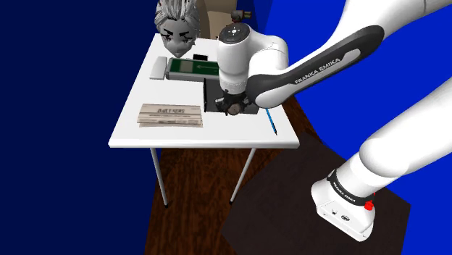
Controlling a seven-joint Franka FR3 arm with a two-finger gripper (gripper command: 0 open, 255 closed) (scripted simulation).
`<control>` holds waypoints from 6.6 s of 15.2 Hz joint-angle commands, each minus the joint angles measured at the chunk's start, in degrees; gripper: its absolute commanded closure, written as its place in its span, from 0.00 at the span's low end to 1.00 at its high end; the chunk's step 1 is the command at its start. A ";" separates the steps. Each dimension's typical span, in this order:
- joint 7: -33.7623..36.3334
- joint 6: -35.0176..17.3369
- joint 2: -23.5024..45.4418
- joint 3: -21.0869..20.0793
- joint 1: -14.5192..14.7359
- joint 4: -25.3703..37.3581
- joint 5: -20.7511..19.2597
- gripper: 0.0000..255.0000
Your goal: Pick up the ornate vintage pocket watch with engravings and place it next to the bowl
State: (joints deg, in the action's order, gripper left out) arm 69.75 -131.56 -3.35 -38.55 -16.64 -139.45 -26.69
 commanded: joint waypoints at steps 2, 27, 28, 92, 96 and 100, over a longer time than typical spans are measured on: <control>-2.42 1.54 -2.16 0.22 0.27 0.45 2.50 1.00; -15.65 18.10 -13.83 3.87 2.79 10.01 13.49 1.00; -15.85 18.51 -13.98 3.95 2.82 10.33 13.60 1.00; -32.97 4.18 40.81 21.83 -9.77 53.99 -10.50 1.00; -32.97 4.18 40.81 21.83 -9.77 53.99 -10.50 1.00; -32.98 4.22 40.82 21.82 -9.76 54.04 -10.49 0.00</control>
State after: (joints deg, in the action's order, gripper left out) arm 36.78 -127.33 37.43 -16.63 -26.48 -85.40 -37.21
